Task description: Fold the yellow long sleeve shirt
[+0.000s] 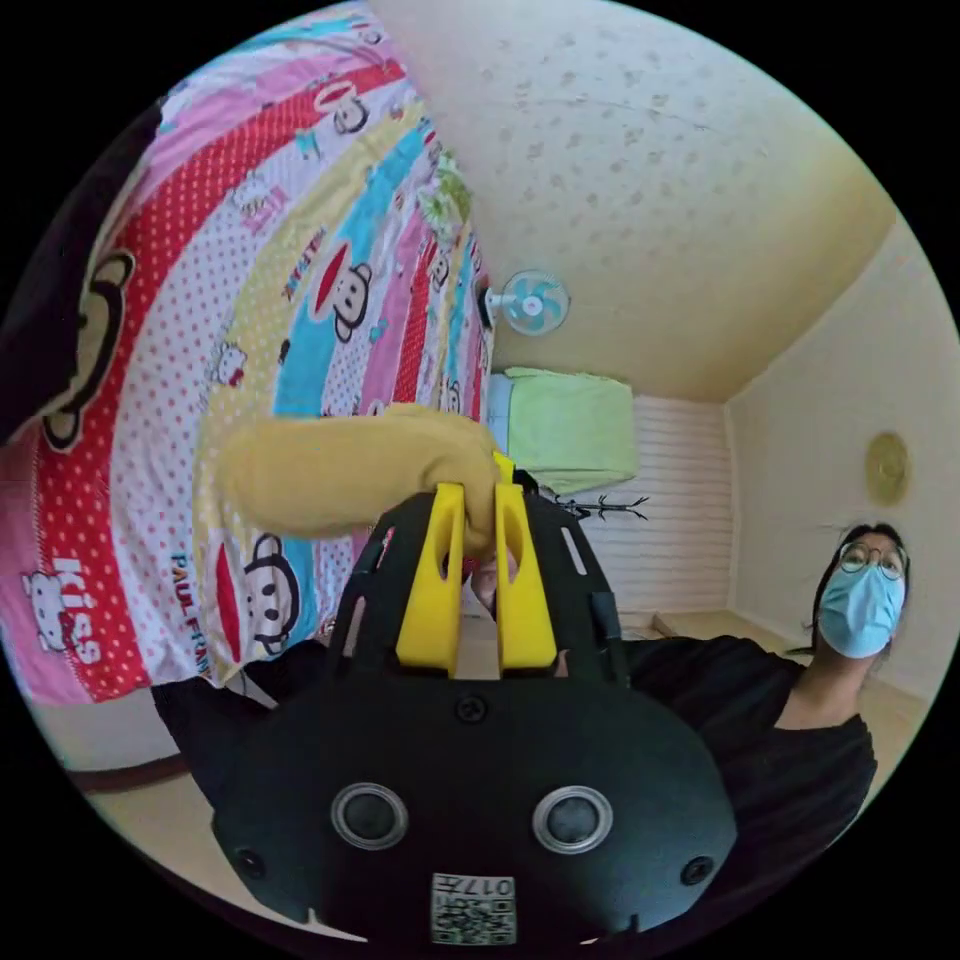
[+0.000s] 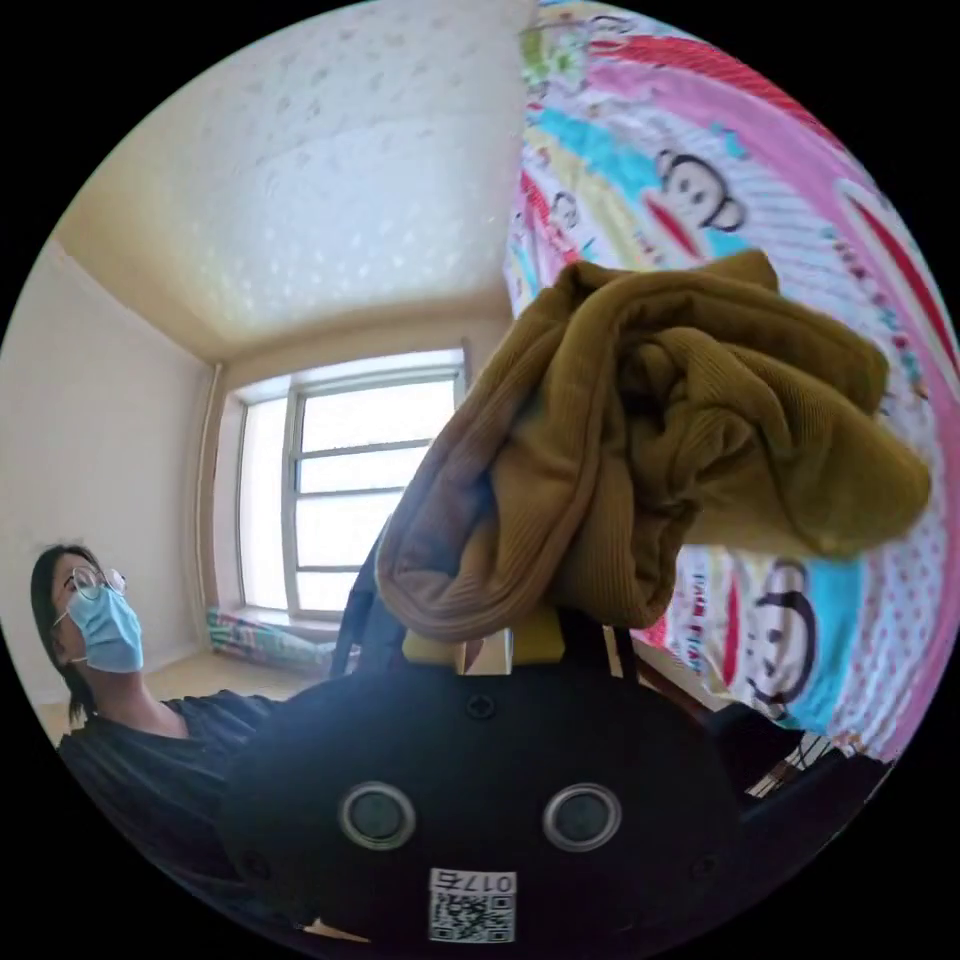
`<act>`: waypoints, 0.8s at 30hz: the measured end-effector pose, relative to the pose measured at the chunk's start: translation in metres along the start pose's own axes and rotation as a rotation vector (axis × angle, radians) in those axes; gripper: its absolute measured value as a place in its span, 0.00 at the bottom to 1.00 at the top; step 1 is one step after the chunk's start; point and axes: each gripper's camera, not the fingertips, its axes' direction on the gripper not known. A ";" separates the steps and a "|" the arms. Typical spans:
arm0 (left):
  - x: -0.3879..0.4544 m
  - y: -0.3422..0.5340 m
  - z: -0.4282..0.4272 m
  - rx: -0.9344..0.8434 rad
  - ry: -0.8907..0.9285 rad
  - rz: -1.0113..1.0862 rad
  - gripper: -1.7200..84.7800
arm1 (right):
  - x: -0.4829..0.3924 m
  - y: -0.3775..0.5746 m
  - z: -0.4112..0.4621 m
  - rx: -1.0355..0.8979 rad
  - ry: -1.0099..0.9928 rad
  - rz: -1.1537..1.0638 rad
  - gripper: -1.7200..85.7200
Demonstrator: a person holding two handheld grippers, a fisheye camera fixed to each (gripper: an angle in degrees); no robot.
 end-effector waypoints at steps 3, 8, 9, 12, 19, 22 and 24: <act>0.034 -0.004 -0.089 0.161 0.025 0.089 0.08 | -0.048 -0.020 0.099 -0.100 -0.101 -0.070 0.07; 0.094 -0.026 -0.204 0.334 -0.100 0.228 0.08 | -0.108 -0.034 0.234 -0.165 -0.182 -0.160 0.07; 0.095 -0.029 -0.211 0.345 -0.119 0.222 0.09 | -0.109 -0.034 0.261 -0.167 -0.169 -0.133 0.07; 0.071 -0.044 -0.229 0.418 -0.201 0.140 0.10 | -0.082 -0.034 0.319 -0.205 -0.020 -0.087 0.08; -0.189 0.037 -0.164 0.265 -0.564 -0.614 0.06 | 0.090 -0.001 0.306 -0.593 0.841 0.082 0.07; -0.298 0.175 -0.088 -0.306 -0.567 -1.115 0.02 | 0.161 0.051 0.193 -0.760 1.298 0.323 0.04; -0.308 0.263 -0.067 -0.475 -0.616 -1.342 0.01 | 0.175 0.104 0.084 -0.738 1.419 0.535 0.03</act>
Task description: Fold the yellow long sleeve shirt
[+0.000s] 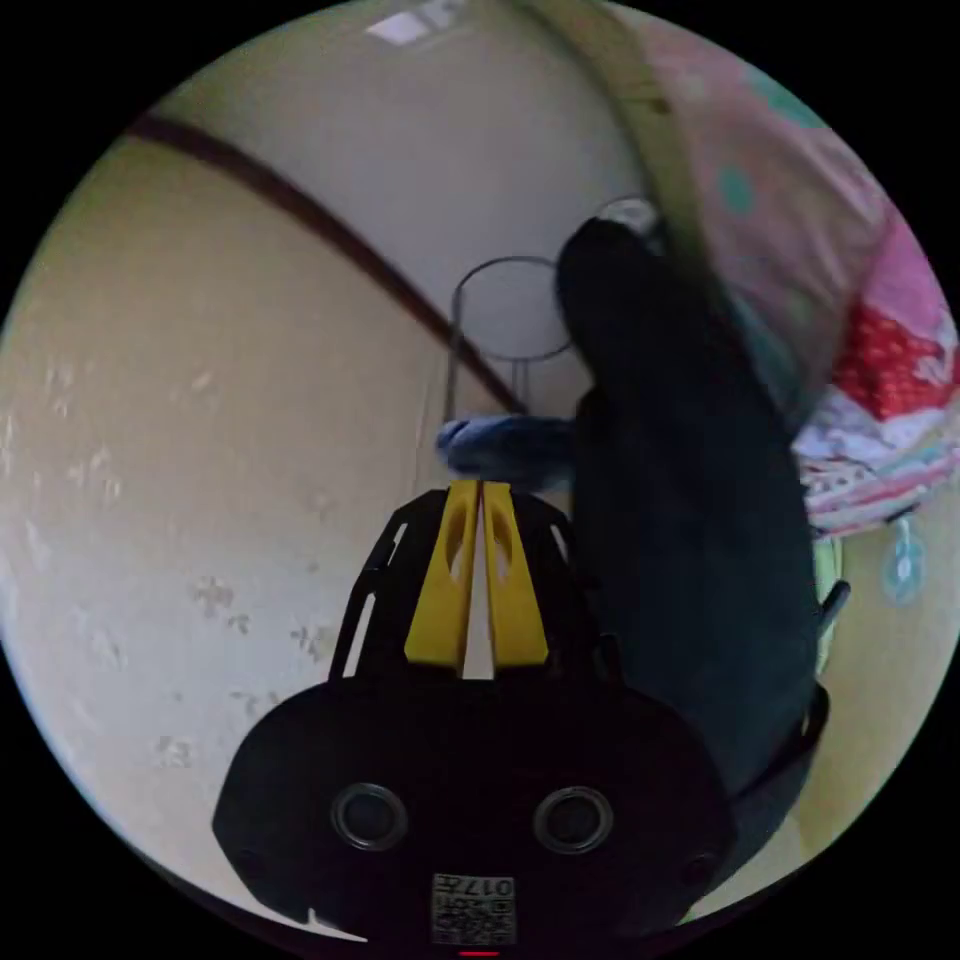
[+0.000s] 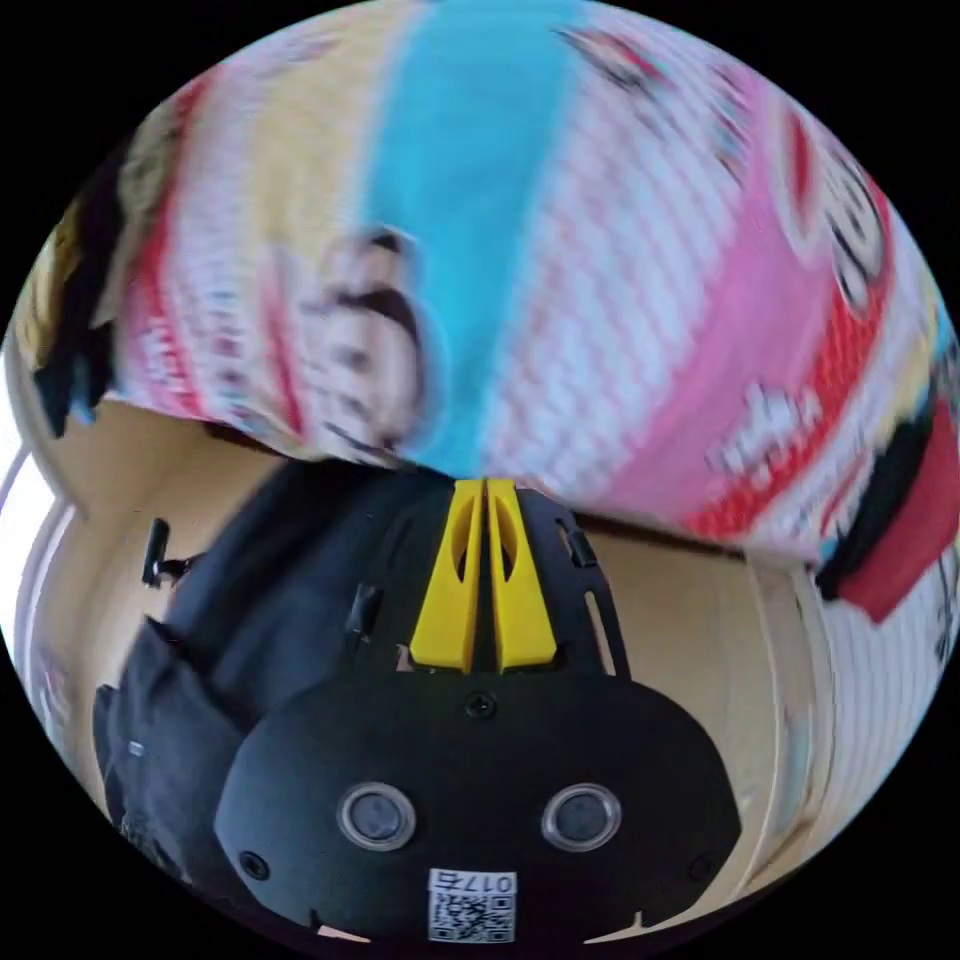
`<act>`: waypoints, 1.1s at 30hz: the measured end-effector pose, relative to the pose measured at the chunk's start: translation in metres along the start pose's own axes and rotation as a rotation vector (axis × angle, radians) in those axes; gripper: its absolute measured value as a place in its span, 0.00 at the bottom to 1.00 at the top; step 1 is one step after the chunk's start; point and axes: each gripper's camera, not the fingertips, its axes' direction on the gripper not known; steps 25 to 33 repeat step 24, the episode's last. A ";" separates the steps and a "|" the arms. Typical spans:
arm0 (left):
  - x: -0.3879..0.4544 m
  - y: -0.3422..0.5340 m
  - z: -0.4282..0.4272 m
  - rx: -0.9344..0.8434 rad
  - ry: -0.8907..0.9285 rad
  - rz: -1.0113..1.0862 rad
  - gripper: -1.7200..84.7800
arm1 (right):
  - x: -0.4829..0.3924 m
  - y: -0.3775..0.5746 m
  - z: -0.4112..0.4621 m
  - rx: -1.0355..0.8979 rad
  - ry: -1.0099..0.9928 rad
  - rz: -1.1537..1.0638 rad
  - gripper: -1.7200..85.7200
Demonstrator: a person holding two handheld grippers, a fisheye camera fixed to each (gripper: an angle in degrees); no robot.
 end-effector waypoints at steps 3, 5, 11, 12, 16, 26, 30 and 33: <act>-0.060 0.039 0.073 -0.059 0.222 -0.127 0.01 | 0.111 0.086 0.038 0.007 -0.106 0.254 0.03; -0.084 0.065 0.103 -0.104 0.350 -0.266 0.01 | 0.156 0.143 0.057 0.050 -0.227 0.406 0.03; 0.015 0.039 0.028 0.051 0.344 -0.126 0.01 | 0.186 0.262 0.131 0.282 -0.721 0.900 0.03; 0.040 0.035 0.013 0.082 0.348 -0.059 0.01 | 0.177 0.261 0.141 0.317 -0.804 0.906 0.03; 0.233 0.080 -0.081 0.330 0.311 0.487 0.01 | 0.168 0.226 0.135 0.329 -0.873 0.803 0.05; 0.447 0.250 -0.033 0.457 -0.106 0.950 0.01 | 0.292 0.217 -0.027 0.829 -0.810 0.603 0.08; 0.447 0.250 -0.033 0.457 -0.106 0.950 0.01 | 0.292 0.217 -0.027 0.829 -0.810 0.603 0.08; 0.447 0.250 -0.033 0.457 -0.106 0.950 0.01 | 0.292 0.217 -0.027 0.829 -0.810 0.603 0.08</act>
